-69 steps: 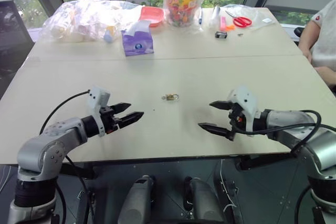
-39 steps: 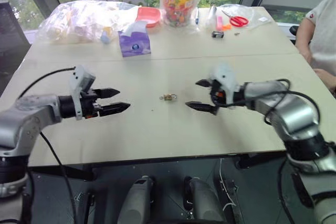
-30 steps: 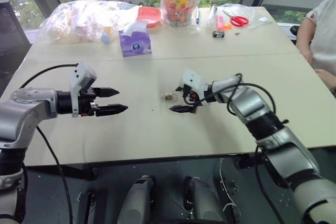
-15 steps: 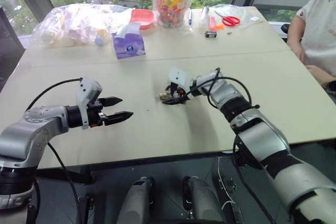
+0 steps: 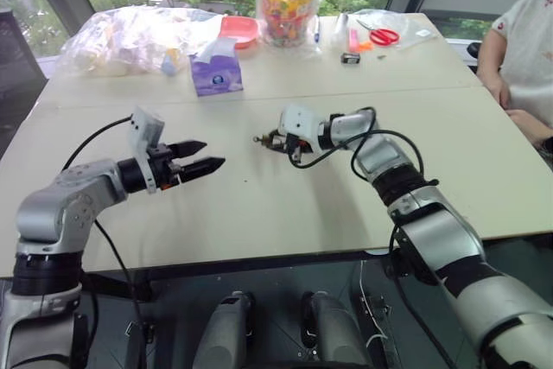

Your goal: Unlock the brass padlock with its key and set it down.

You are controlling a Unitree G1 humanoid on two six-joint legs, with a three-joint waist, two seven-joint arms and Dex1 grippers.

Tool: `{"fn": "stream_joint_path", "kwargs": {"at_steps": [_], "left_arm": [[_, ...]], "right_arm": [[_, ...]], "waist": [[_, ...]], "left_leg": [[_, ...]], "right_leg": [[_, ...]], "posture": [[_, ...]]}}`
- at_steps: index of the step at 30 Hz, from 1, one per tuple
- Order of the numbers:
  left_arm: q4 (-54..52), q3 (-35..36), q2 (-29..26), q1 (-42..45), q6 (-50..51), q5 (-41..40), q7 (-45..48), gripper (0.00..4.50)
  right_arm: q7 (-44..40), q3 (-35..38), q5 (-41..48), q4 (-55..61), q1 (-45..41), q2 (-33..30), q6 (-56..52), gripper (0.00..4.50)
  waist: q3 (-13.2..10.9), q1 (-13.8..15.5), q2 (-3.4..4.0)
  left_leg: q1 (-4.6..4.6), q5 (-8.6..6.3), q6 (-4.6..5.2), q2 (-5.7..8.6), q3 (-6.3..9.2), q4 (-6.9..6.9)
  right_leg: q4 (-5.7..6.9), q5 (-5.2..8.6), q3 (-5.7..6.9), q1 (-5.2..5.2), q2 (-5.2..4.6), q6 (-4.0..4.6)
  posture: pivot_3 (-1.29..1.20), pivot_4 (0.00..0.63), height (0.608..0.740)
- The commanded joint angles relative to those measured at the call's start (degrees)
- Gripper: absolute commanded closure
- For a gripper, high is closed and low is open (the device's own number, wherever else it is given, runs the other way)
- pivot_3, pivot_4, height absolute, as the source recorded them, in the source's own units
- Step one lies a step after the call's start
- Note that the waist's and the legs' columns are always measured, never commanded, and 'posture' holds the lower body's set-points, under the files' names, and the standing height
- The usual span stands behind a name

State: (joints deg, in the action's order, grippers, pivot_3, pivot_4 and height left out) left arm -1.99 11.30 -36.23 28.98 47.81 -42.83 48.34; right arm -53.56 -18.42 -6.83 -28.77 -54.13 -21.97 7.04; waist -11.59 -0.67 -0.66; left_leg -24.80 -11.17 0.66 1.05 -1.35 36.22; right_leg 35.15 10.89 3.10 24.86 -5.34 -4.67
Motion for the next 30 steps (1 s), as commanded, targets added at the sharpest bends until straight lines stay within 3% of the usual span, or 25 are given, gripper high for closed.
{"fn": "stream_joint_path", "kwargs": {"at_steps": [1,5,8,11,18,21,24,30], "left_arm": [[3.5,1.3,2.7,4.0,0.3,-2.0,-0.5,0.52],[8.0,-1.4,6.0,8.9,-0.1,-1.3,2.2,0.52],[11.3,-2.5,7.6,12.1,-0.4,-0.7,3.7,1.39],[12.6,-3.3,8.1,13.6,-0.1,-0.6,5.1,2.67],[14.3,-3.8,8.2,14.8,-0.6,0.6,6.8,2.67],[14.7,-3.0,8.4,15.1,-0.5,0.2,6.8,3.42],[14.3,-3.1,8.3,14.9,-0.3,0.3,7.0,4.46],[12.9,-3.8,8.2,13.8,-0.1,0.6,7.3,4.46]], "right_arm": [[2.0,2.2,-0.2,17.4,4.4,-1.7,-4.0,3.80],[4.4,2.3,-2.8,26.7,8.0,-3.0,-7.1,3.80],[5.7,2.3,-4.0,29.9,8.5,-2.9,-9.8,3.80],[6.4,2.2,-4.3,32.1,8.9,-2.7,-11.9,3.80],[6.9,1.9,-4.7,34.6,9.7,-3.1,-14.1,3.80],[6.9,1.9,-4.8,34.9,9.9,-3.1,-14.4,3.80],[6.8,1.9,-4.7,35.0,10.0,-3.1,-14.6,3.80],[6.7,1.7,-4.6,34.7,9.6,-2.9,-14.5,3.80]], "waist": [[0.0,-0.1,0.00],[0.0,-0.1,-0.01],[0.0,0.0,-0.02],[0.0,0.0,-0.02],[0.0,0.0,-0.02],[0.0,0.1,-0.02],[0.0,0.1,-0.02],[0.0,0.0,-0.02]], "left_leg": [[0.00,0.00,0.00,-0.01,0.00,-0.01],[0.01,0.00,0.01,-0.04,-0.03,0.01],[0.01,0.01,0.01,-0.04,-0.03,0.12],[0.01,0.01,0.02,-0.03,-0.02,0.17],[0.01,0.00,0.02,-0.03,-0.02,0.09],[0.01,0.00,0.02,-0.03,-0.02,0.11],[0.01,0.00,0.03,-0.02,-0.02,0.11],[0.01,0.00,0.03,-0.03,-0.02,0.09]], "right_leg": [[0.01,0.00,0.00,0.00,0.00,-0.02],[0.07,-0.01,0.01,0.02,0.04,-0.02],[0.06,0.00,0.02,-0.02,0.05,0.03],[0.04,0.11,0.01,-0.05,0.01,0.22],[0.03,0.10,0.02,-0.02,0.00,0.21],[0.02,0.11,0.01,-0.04,0.00,0.22],[0.01,0.11,0.01,-0.04,-0.01,0.22],[0.00,0.11,0.02,-0.03,-0.02,0.22]], "posture": [[0.00,0.150,0.740],[0.00,0.150,0.740],[0.00,0.150,0.740],[0.00,0.150,0.740],[0.00,0.150,0.740],[0.00,0.150,0.740],[0.00,0.150,0.740],[0.00,0.150,0.740]]}}
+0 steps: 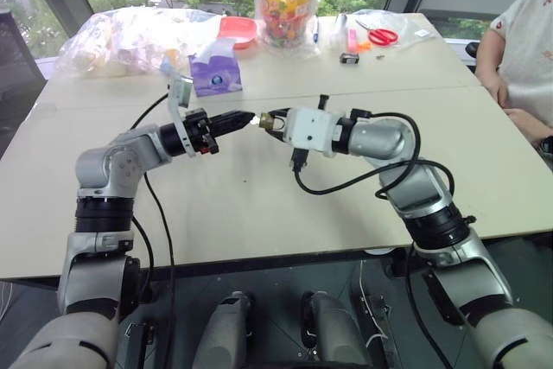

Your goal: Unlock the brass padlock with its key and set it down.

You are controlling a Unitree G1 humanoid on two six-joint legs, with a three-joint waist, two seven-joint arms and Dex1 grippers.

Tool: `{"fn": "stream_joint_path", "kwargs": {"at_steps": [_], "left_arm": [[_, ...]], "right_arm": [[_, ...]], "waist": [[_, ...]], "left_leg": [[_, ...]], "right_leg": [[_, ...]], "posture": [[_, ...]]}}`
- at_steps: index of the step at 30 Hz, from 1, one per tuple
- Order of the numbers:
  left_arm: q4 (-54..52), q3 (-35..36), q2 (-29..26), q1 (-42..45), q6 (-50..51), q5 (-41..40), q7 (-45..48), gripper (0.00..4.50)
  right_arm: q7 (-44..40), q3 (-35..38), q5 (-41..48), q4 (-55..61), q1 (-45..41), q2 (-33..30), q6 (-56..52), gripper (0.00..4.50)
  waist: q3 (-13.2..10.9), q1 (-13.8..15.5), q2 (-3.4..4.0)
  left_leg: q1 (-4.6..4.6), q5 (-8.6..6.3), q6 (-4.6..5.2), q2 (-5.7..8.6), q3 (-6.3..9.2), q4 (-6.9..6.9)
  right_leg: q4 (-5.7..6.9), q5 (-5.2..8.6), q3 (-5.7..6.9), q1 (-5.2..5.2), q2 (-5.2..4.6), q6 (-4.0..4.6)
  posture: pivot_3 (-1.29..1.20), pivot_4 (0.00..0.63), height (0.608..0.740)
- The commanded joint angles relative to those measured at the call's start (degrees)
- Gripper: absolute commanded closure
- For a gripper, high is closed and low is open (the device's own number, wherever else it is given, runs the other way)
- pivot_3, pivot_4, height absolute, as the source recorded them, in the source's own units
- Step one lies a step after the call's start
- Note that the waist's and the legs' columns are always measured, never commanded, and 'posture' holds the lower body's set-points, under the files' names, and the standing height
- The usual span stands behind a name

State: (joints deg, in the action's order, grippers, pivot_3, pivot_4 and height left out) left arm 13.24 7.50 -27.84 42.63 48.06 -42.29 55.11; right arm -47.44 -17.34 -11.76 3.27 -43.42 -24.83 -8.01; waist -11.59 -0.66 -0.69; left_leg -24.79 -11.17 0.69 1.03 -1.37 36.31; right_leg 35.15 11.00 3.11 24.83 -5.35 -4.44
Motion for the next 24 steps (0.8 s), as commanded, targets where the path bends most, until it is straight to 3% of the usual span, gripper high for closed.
{"fn": "stream_joint_path", "kwargs": {"at_steps": [1,9,15,19,24], "left_arm": [[-2.4,-0.1,-0.2,0.0,-0.3,0.1,0.5,4.46],[-2.6,1.8,-0.5,-0.3,2.3,-2.0,0.7,4.46],[-2.5,2.1,-0.9,-0.2,2.9,-2.2,0.6,2.04],[-2.3,2.5,-0.9,-0.4,2.7,-2.4,0.6,2.04],[-2.6,2.8,-0.8,-0.5,3.0,-2.8,0.6,3.61]], "right_arm": [[0.6,0.6,0.4,2.6,-1.1,0.0,0.6,3.80],[1.0,0.4,0.3,2.3,-1.2,0.3,0.8,3.80],[1.4,0.3,0.1,1.6,-1.4,0.3,1.2,3.80],[1.6,0.3,0.1,1.3,-1.5,0.2,1.4,3.80],[1.7,0.3,0.2,1.2,-1.6,0.3,1.5,3.80]], "waist": [[0.0,0.0,0.00],[0.0,0.0,0.00],[0.0,0.0,0.00],[0.0,0.0,0.00],[0.0,0.0,0.00]], "left_leg": [[0.00,0.00,0.00,0.00,0.00,0.00],[0.00,0.00,0.00,0.00,0.00,0.00],[0.00,0.00,0.00,0.00,0.00,0.00],[0.00,0.00,0.00,0.00,0.00,0.00],[0.00,0.00,0.00,0.00,0.01,-0.01]], "right_leg": [[0.00,0.00,0.00,0.00,0.00,0.00],[0.00,0.00,0.00,0.00,-0.01,0.00],[-0.01,0.00,0.00,0.00,-0.01,0.00],[-0.01,0.00,0.00,0.00,-0.01,0.00],[-0.02,0.00,0.00,0.00,-0.01,0.00]], "posture": [[0.00,0.150,0.740],[0.00,0.150,0.740],[0.00,0.150,0.740],[0.00,0.150,0.740],[0.00,0.150,0.740]]}}
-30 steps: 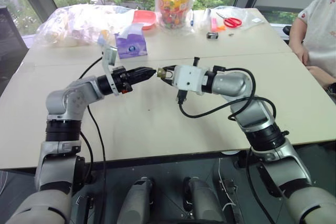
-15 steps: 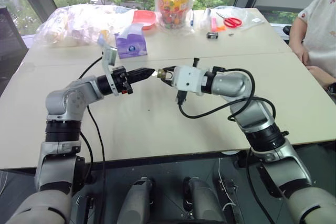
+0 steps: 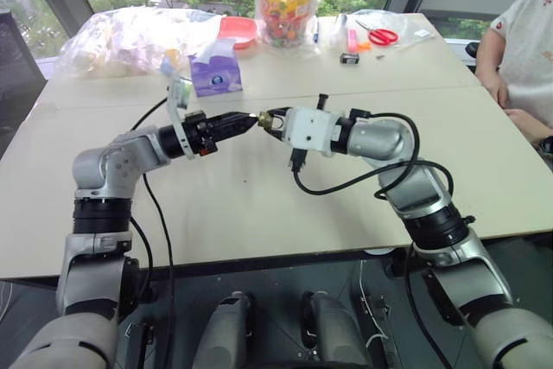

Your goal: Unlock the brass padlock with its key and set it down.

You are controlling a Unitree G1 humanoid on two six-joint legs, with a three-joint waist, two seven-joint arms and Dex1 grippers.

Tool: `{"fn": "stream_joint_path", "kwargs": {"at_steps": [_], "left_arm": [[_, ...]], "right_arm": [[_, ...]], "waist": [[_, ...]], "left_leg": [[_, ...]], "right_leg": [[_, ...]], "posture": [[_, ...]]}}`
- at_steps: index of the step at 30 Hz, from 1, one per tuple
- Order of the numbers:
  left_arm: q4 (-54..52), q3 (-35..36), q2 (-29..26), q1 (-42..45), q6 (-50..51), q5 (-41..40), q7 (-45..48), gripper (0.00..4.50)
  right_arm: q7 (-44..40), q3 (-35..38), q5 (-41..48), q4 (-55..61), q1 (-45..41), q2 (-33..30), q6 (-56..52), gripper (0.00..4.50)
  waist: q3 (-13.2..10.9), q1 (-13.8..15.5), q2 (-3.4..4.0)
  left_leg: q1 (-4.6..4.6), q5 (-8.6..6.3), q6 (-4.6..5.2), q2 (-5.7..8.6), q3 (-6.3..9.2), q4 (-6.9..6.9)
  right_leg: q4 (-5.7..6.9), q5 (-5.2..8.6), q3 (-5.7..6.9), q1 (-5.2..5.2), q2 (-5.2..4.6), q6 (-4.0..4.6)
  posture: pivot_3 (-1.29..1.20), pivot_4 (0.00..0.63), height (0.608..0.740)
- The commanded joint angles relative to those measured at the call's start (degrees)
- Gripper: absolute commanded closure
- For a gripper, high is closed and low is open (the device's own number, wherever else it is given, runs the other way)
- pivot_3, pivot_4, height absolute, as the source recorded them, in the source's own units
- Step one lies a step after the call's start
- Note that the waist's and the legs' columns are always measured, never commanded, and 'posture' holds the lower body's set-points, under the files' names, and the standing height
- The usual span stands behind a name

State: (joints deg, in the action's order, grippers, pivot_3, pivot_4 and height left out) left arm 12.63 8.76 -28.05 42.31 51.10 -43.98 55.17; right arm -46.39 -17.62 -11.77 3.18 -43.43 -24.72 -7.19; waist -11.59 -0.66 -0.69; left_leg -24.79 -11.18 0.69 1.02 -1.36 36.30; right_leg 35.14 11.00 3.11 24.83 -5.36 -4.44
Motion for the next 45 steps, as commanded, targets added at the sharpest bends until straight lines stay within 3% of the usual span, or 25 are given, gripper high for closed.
{"fn": "stream_joint_path", "kwargs": {"at_steps": [1,2,7,15,22,28,45], "left_arm": [[-2.1,1.5,-0.6,-0.3,0.0,-1.2,0.6,4.15],[-2.1,1.4,-0.6,-0.2,-0.2,-1.1,0.5,4.47],[-3.5,-1.4,-1.6,-1.0,-1.9,1.2,2.0,4.47],[-5.3,-9.8,-4.1,-1.0,-17.2,13.3,6.8,4.47],[-1.9,-6.7,-4.4,1.0,-11.9,9.4,8.6,4.47],[1.2,-3.3,-5.7,1.4,-7.5,6.9,8.4,2.61],[3.4,-2.9,-2.5,3.5,-7.3,6.9,8.7,2.61]], "right_arm": [[0.7,0.6,0.2,1.4,-1.6,0.2,0.7,3.80],[0.6,0.6,0.3,1.4,-1.7,0.2,0.7,3.80],[0.3,0.5,0.5,1.5,-1.6,0.3,0.5,3.80],[-0.8,0.7,1.9,2.0,-1.8,0.4,-1.5,3.80],[-1.0,0.7,1.6,1.9,-1.6,0.2,-1.4,3.80],[-0.7,0.8,1.3,1.7,-1.4,-0.1,-1.0,3.80],[-0.5,0.5,1.2,2.2,-1.6,0.5,-0.7,3.80]], "waist": [[0.0,0.0,0.00],[0.0,0.0,0.00],[0.0,0.0,0.00],[0.0,0.1,0.00],[0.0,0.0,0.00],[0.0,-0.1,0.00],[0.0,0.0,-0.01]], "left_leg": [[0.00,0.00,0.00,0.00,0.00,0.00],[0.00,0.00,0.00,0.00,0.00,0.00],[0.00,0.00,0.00,0.00,0.00,-0.01],[-0.01,-0.01,-0.01,0.02,-0.01,-0.06],[-0.18,0.00,0.00,0.02,-0.01,-0.06],[-0.19,0.00,0.01,0.00,-0.01,-0.06],[-0.25,0.00,0.03,0.02,0.00,0.02]], "right_leg": [[0.00,0.00,0.00,0.00,-0.01,0.00],[-0.01,0.00,0.00,0.00,-0.01,0.00],[-0.01,0.00,0.00,0.00,-0.01,0.00],[-0.07,0.01,0.00,0.03,-0.10,0.03],[-0.07,0.01,0.01,0.19,-0.07,0.02],[-0.04,0.01,0.02,0.21,0.00,0.00],[-0.02,-0.01,0.04,0.20,0.00,-0.02]], "posture": [[0.00,0.150,0.740],[0.00,0.150,0.740],[0.00,0.150,0.740],[0.00,0.150,0.740],[0.00,0.150,0.740],[0.00,0.150,0.740],[0.00,0.150,0.740]]}}
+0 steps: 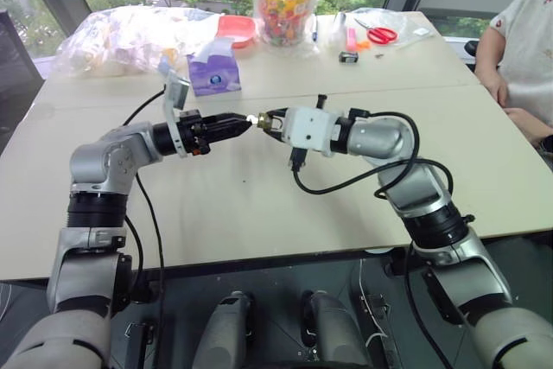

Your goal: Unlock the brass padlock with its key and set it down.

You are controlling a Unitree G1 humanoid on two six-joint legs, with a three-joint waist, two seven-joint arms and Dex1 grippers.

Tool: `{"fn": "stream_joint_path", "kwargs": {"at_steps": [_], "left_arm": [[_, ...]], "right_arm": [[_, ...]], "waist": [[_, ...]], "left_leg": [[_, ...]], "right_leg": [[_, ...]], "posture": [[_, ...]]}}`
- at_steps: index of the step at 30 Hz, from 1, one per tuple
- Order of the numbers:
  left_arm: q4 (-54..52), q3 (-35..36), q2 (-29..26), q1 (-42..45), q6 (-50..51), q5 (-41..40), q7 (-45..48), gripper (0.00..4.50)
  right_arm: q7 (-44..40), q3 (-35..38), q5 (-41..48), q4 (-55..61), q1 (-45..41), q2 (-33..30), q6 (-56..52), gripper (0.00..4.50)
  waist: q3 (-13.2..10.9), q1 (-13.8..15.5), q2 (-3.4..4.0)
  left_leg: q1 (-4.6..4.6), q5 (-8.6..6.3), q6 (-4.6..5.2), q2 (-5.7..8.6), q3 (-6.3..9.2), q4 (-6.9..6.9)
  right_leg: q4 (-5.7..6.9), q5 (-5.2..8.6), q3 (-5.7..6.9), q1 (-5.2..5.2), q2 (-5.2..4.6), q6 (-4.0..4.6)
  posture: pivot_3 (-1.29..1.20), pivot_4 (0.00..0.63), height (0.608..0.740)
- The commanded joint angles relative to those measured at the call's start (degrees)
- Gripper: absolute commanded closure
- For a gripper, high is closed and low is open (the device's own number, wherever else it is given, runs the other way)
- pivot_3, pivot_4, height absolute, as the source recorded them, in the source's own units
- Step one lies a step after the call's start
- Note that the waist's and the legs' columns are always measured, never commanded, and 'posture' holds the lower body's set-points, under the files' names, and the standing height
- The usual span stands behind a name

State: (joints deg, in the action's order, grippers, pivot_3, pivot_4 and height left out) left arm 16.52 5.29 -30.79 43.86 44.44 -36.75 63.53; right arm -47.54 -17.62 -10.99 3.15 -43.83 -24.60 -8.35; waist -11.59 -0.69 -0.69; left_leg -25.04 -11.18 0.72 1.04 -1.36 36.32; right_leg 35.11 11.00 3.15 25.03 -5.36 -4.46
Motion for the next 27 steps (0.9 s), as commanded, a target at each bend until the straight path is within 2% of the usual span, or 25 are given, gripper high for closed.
{"fn": "stream_joint_path", "kwargs": {"at_steps": [1,4,6,7,15,19,27], "left_arm": [[-0.3,0.7,0.3,2.1,-0.7,-0.3,0.3,2.61],[0.2,0.5,0.6,2.5,-1.1,0.1,0.3,3.40],[0.2,0.3,0.8,2.7,-1.2,0.2,0.4,4.22],[0.1,0.3,0.9,2.6,-1.1,0.1,0.4,4.48],[-1.7,-2.2,-0.1,1.5,-3.3,2.9,1.8,4.48],[-3.5,-5.9,-1.5,0.2,-14.2,10.0,2.3,4.48],[-6.4,-8.5,-0.1,-3.1,-34.5,18.1,3.1,4.48]], "right_arm": [[0.7,0.5,0.4,2.3,-1.2,0.4,0.4,3.80],[0.7,0.4,0.4,2.7,-1.0,0.5,0.2,3.80],[0.7,0.4,0.4,2.9,-1.0,0.6,0.1,3.80],[0.7,0.3,0.4,3.0,-1.0,0.7,0.1,3.80],[0.5,0.2,0.5,3.4,-0.9,0.6,-0.3,3.80],[-0.1,0.7,1.4,3.8,-0.8,0.8,-1.6,3.80],[-1.0,1.9,4.2,4.2,-1.2,1.6,-6.1,3.80]], "waist": [[0.0,0.0,0.00],[0.0,0.1,0.00],[0.0,0.1,0.00],[0.0,0.1,0.00],[0.0,0.0,0.00],[0.0,0.1,0.00],[0.0,0.1,0.00]], "left_leg": [[0.00,0.00,0.00,0.00,0.00,0.00],[0.00,0.00,0.00,0.00,0.00,0.01],[0.00,0.00,0.00,0.01,0.00,0.02],[0.00,0.00,0.00,0.01,0.00,0.02],[0.00,0.00,0.00,0.00,0.00,0.02],[0.00,0.00,0.00,0.00,0.00,0.01],[-0.01,0.00,0.00,0.00,-0.01,0.00]], "right_leg": [[0.00,0.00,0.00,0.00,0.00,0.00],[0.00,0.00,0.00,-0.01,0.00,0.00],[0.00,0.00,0.00,-0.01,0.00,0.00],[0.00,0.00,0.00,-0.01,0.00,0.00],[0.02,-0.09,0.00,0.00,0.01,-0.15],[0.01,-0.04,0.00,0.00,0.00,-0.07],[0.00,0.00,-0.01,0.03,-0.07,0.03]], "posture": [[0.00,0.150,0.740],[0.00,0.150,0.740],[0.00,0.150,0.740],[0.00,0.150,0.740],[0.00,0.150,0.740],[0.00,0.150,0.740],[0.00,0.150,0.740]]}}
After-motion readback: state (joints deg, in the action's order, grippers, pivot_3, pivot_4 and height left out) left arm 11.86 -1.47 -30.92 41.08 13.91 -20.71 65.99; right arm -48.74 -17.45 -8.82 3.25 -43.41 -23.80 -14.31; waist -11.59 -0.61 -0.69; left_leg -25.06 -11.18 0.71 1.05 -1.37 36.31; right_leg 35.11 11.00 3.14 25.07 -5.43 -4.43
